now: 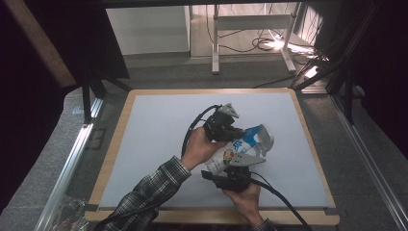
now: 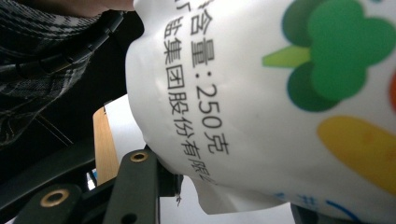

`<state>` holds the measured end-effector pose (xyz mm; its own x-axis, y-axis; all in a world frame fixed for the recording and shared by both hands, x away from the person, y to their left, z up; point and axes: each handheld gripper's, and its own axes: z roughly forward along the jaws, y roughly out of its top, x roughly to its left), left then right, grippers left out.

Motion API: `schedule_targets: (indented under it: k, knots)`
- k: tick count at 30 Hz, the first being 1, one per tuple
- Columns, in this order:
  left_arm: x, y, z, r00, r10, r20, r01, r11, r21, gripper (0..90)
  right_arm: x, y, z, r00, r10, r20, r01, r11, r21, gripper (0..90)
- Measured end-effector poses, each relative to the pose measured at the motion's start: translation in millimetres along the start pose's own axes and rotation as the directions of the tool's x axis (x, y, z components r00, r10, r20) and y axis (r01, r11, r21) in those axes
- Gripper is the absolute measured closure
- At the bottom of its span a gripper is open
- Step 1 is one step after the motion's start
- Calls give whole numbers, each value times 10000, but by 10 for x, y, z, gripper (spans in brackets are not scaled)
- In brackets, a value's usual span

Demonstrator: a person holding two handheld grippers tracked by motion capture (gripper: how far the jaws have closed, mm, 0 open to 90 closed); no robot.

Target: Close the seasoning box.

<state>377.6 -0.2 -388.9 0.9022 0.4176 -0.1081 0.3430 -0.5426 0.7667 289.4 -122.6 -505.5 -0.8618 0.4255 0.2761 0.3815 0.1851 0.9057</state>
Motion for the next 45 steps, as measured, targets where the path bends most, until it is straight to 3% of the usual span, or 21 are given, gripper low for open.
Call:
schedule_targets:
  k: [18, 45]
  knots:
    - [3, 50, 10, 9999, -150, -18, 151, 9994, 322, 875, 15, 25, -11, 9998, 148, -102, -149, 9999, -83, 579]
    - [12, 85, 24, 9992, -385, 104, 381, 9985, 405, 877, 24, 54, -23, 9994, 312, -165, -314, 9995, -98, 578]
